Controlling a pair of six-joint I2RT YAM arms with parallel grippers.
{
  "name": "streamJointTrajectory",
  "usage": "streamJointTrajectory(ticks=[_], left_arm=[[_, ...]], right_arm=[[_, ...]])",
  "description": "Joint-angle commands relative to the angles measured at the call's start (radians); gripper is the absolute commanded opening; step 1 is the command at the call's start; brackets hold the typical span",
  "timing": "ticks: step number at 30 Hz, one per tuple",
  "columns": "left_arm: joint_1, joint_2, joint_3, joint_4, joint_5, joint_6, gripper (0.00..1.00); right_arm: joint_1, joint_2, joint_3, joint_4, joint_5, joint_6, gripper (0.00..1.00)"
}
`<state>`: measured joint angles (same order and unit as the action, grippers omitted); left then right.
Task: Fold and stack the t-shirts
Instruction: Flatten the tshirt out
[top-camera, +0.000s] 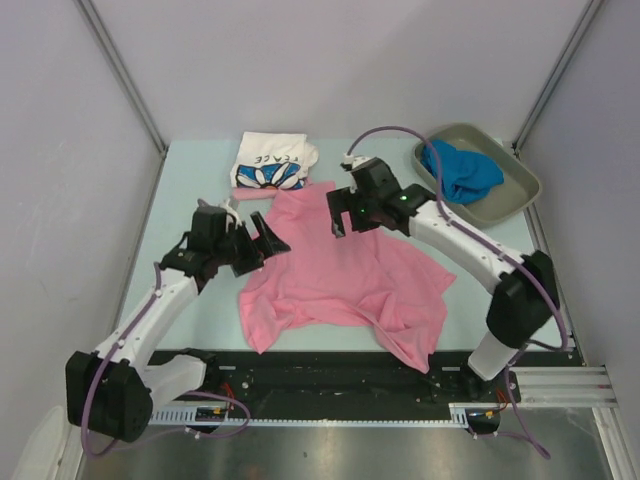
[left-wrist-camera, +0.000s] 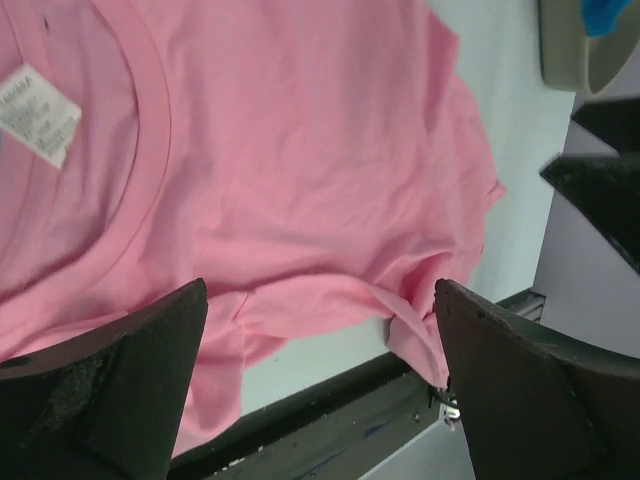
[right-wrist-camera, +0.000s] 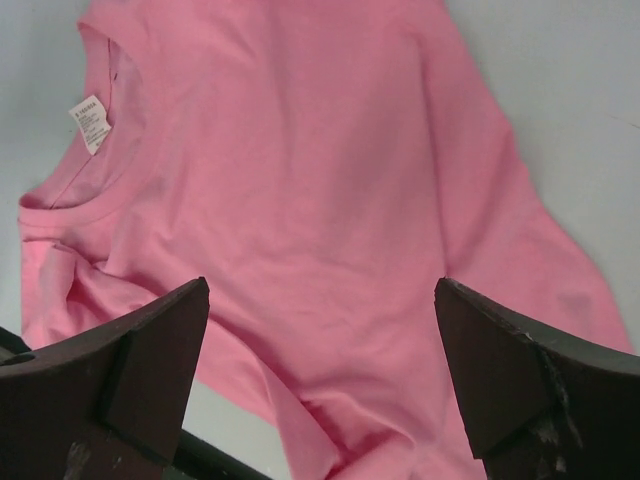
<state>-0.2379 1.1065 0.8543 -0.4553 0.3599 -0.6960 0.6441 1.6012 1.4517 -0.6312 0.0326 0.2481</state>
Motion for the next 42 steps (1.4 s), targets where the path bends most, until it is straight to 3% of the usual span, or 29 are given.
streamJointTrajectory(ticks=[1, 7, 11, 16, 25, 35, 42], left_arm=[[-0.046, -0.123, -0.156, 0.157, -0.062, -0.151, 1.00], [-0.179, -0.215, -0.262, 0.188, -0.190, -0.203, 1.00], [-0.210, -0.120, -0.297, 0.260, -0.200, -0.188, 1.00], [-0.238, 0.077, -0.258, 0.296, -0.222, -0.132, 1.00], [-0.320, 0.185, -0.277, 0.303, -0.280, -0.132, 0.99], [-0.503, 0.079, -0.414, 0.276, -0.335, -0.241, 0.99], [-0.543, -0.126, -0.498, 0.169, -0.355, -0.296, 0.98]], right_arm=[[0.012, 0.139, 0.120, 0.088, 0.000, -0.007, 1.00], [0.043, 0.386, 0.386, 0.102, 0.021, -0.036, 0.99], [0.052, 0.525, 0.530, 0.021, 0.079, -0.032, 0.98], [0.077, 0.520, 0.380, 0.071, 0.052, -0.030, 0.99], [0.088, 0.566, 0.240, 0.136, 0.055, -0.030, 0.99], [0.098, 0.637, 0.223, 0.071, 0.130, -0.070, 0.99], [0.144, 0.591, 0.053, 0.068, 0.147, -0.050, 0.96]])
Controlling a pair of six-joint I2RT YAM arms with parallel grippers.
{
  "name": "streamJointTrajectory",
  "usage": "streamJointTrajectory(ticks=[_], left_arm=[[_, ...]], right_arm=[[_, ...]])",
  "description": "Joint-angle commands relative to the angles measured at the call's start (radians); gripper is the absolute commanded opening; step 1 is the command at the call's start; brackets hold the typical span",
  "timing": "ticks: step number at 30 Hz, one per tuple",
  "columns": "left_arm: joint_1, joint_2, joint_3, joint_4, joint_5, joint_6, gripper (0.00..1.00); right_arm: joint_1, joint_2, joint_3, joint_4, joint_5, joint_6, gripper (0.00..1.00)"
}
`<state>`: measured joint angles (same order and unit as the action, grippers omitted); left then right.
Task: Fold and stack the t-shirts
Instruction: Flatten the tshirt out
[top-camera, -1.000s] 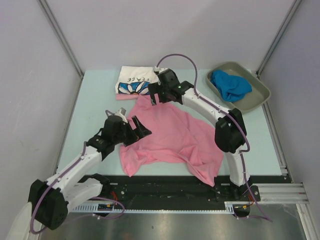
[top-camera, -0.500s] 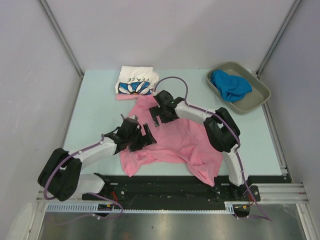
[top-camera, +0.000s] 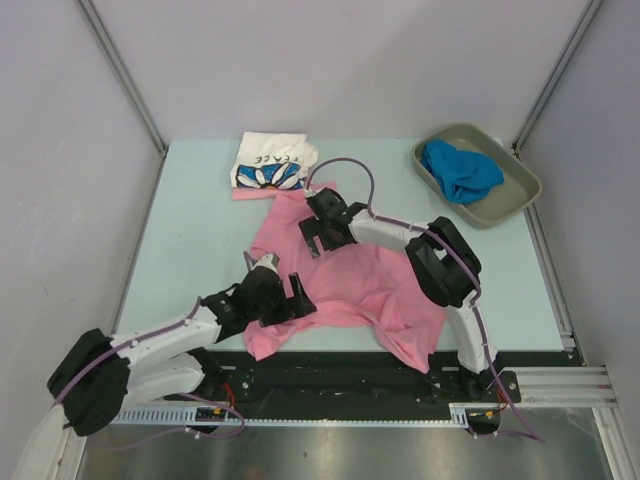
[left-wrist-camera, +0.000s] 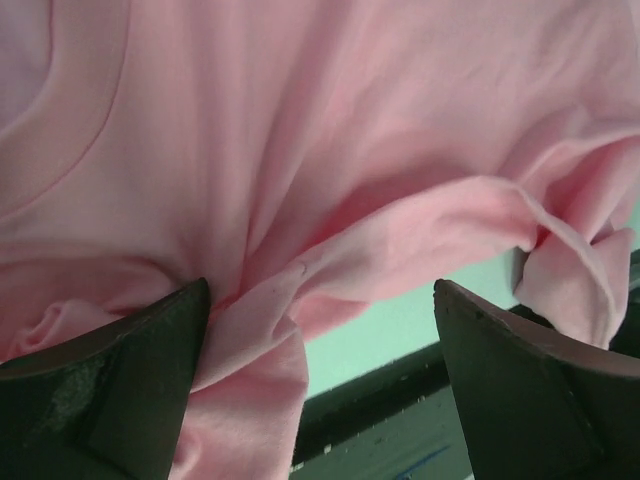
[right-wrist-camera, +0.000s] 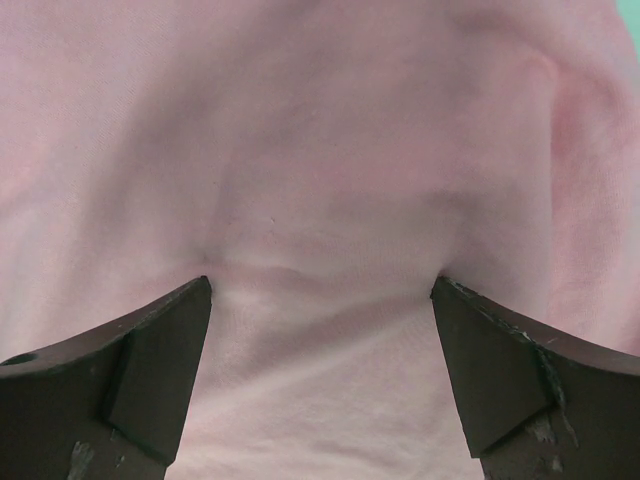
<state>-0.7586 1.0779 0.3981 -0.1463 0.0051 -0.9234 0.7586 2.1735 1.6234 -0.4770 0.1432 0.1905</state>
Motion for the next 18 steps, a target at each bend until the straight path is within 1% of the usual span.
streamJointTrajectory(ticks=[1, 2, 3, 4, 5, 6, 7, 9, 10, 12, 13, 15, 18], left_arm=[[-0.022, -0.126, -0.041, -0.163, -0.002, -0.072, 0.98], [-0.022, -0.198, -0.033, -0.220, -0.032, -0.075, 0.99], [-0.024, -0.229, -0.012, -0.246, -0.056, -0.075, 0.99], [-0.022, -0.264, 0.004, -0.271, -0.066, -0.074, 0.99], [-0.022, -0.315, 0.021, -0.327, -0.080, -0.074, 0.99], [-0.024, -0.335, 0.063, -0.350, -0.105, -0.065, 1.00], [-0.022, -0.349, 0.088, -0.404, -0.123, -0.058, 1.00], [-0.021, -0.369, 0.166, -0.453, -0.169, -0.037, 1.00], [-0.021, -0.372, 0.192, -0.494, -0.181, -0.031, 1.00], [-0.019, -0.384, 0.270, -0.532, -0.211, -0.017, 1.00], [-0.019, -0.391, 0.295, -0.558, -0.232, -0.012, 1.00], [-0.018, -0.409, 0.368, -0.588, -0.269, -0.006, 1.00], [-0.015, -0.420, 0.465, -0.642, -0.321, 0.018, 1.00]], right_arm=[[0.044, 0.005, -0.172, -0.075, 0.041, 0.016, 0.96], [0.057, -0.021, -0.197, -0.068, 0.042, 0.036, 0.96], [0.071, -0.032, -0.217, -0.063, 0.039, 0.044, 0.96], [0.111, -0.040, -0.249, -0.060, 0.035, 0.052, 0.96], [0.129, -0.052, -0.260, -0.060, 0.041, 0.082, 0.96], [0.155, -0.055, -0.269, -0.058, 0.044, 0.093, 0.96], [0.200, -0.057, -0.276, -0.061, 0.038, 0.108, 0.96], [0.249, -0.067, -0.284, -0.054, 0.035, 0.165, 0.96], [0.299, -0.072, -0.286, -0.048, 0.018, 0.177, 0.96], [0.346, -0.081, -0.286, -0.032, -0.010, 0.229, 0.96], [0.388, -0.084, -0.286, -0.023, -0.023, 0.246, 0.96], [0.424, -0.095, -0.286, 0.001, -0.059, 0.303, 0.96], [0.475, -0.128, -0.286, 0.029, -0.100, 0.336, 0.95]])
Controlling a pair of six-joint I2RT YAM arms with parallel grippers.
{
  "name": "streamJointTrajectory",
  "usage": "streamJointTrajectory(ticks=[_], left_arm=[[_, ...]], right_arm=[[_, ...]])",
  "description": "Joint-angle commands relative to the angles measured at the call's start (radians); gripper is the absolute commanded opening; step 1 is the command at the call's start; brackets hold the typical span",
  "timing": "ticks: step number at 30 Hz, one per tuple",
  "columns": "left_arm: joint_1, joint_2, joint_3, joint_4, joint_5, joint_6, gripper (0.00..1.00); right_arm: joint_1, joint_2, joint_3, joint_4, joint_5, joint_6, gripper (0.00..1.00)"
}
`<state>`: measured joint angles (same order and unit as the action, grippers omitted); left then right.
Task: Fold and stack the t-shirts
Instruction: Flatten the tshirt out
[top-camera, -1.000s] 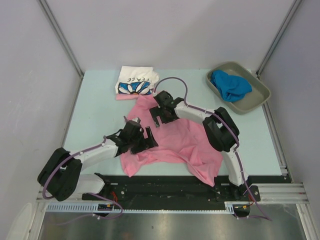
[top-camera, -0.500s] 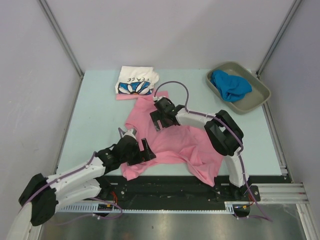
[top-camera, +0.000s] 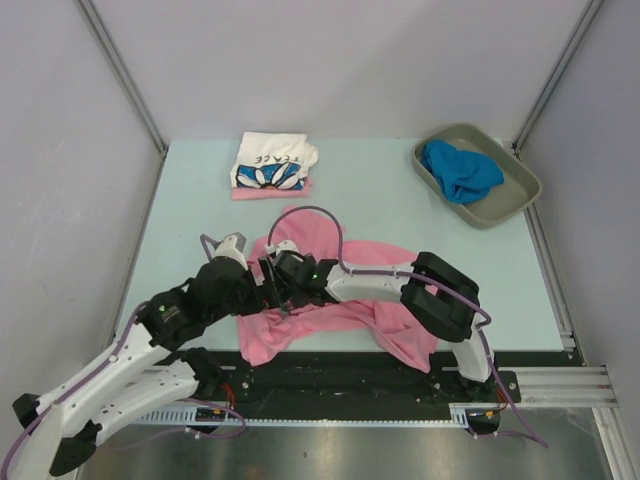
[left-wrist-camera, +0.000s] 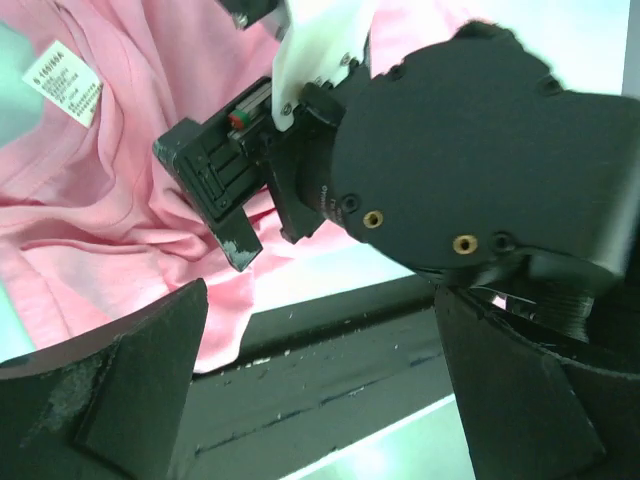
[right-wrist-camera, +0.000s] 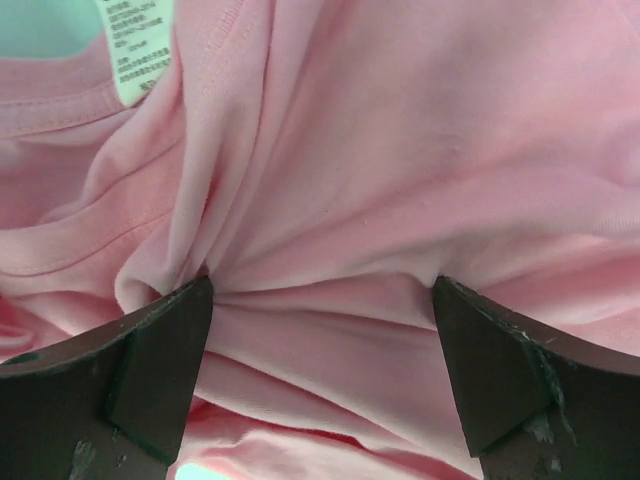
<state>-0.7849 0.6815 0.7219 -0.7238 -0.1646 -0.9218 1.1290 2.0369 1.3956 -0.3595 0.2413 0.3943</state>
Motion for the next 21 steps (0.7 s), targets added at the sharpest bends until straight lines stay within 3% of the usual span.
streamJointTrajectory(ticks=[1, 4, 5, 9, 14, 21], left_arm=[[0.015, -0.022, 0.164, -0.095, -0.170, 0.023, 1.00], [0.018, -0.042, 0.235, -0.132, -0.179, 0.040, 1.00], [0.018, -0.048, 0.258, -0.140, -0.185, 0.041, 1.00], [0.018, -0.071, 0.281, -0.149, -0.200, 0.026, 1.00], [0.018, -0.089, 0.257, -0.149, -0.222, 0.002, 1.00], [0.018, -0.080, 0.244, -0.131, -0.231, -0.002, 1.00]], right_arm=[[0.110, -0.007, -0.058, -0.088, -0.201, 0.143, 0.95], [0.095, -0.114, -0.044, -0.111, -0.107, 0.117, 0.96], [0.059, -0.138, -0.034, -0.133, -0.036, 0.103, 0.97], [-0.095, -0.127, 0.154, -0.212, 0.007, -0.006, 0.96], [-0.184, 0.107, 0.495, -0.307, -0.011, -0.182, 0.96], [-0.256, 0.457, 1.072, -0.433, -0.076, -0.255, 0.95]])
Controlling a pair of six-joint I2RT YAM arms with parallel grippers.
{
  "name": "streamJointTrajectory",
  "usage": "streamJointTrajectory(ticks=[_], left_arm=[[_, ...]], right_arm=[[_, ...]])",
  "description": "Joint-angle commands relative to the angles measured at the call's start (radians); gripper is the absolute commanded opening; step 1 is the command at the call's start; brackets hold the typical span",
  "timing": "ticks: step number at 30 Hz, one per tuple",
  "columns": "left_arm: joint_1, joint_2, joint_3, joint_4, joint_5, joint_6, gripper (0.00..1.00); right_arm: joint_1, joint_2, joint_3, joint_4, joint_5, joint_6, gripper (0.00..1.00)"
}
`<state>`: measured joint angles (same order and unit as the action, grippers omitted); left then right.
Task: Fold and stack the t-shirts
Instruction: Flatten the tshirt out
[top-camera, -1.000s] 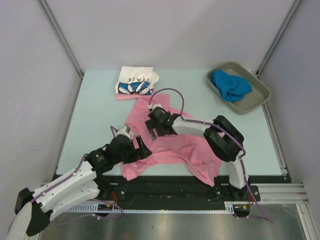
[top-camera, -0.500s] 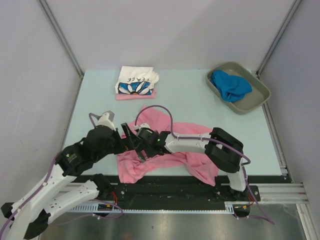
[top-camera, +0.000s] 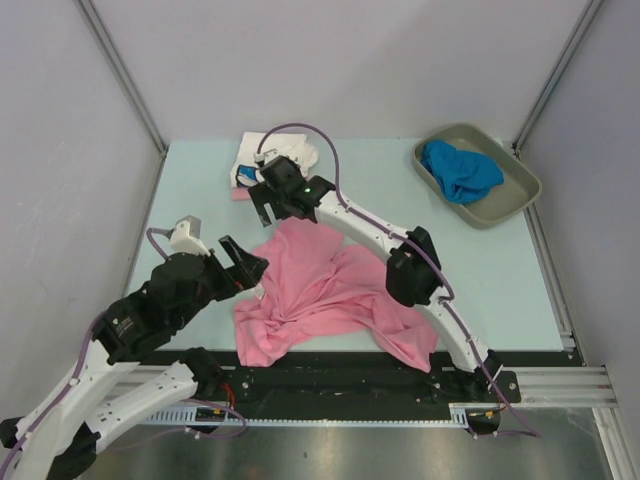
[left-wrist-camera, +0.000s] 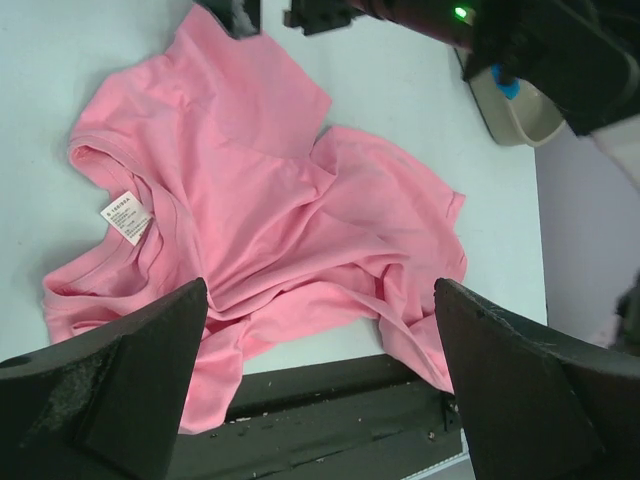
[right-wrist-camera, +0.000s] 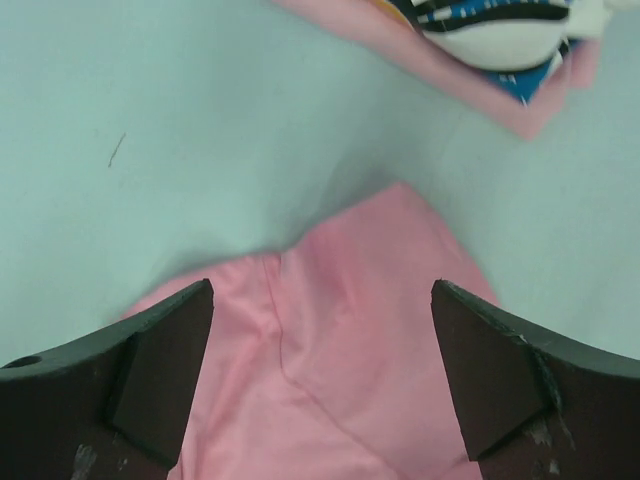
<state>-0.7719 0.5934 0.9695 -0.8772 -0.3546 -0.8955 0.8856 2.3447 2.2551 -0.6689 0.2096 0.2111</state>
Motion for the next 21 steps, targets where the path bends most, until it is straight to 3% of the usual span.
streamJointTrajectory(ticks=[1, 7, 11, 21], left_arm=[[0.005, 0.012, 0.000, 0.023, -0.043, -0.025, 1.00], [0.006, 0.043, 0.009, 0.034, -0.047, -0.010, 1.00], [0.008, 0.060, 0.006, 0.052, -0.043, -0.002, 1.00], [0.028, 0.089, -0.021, 0.099, -0.012, 0.017, 1.00]], right_arm=[[-0.019, 0.178, 0.248, -0.127, -0.052, -0.072, 0.93], [-0.076, 0.206, 0.222, -0.026, -0.062, -0.058, 0.82], [-0.099, 0.217, 0.175, 0.015, -0.046, -0.084, 0.81], [-0.108, 0.291, 0.230, 0.035, -0.062, -0.096, 0.79]])
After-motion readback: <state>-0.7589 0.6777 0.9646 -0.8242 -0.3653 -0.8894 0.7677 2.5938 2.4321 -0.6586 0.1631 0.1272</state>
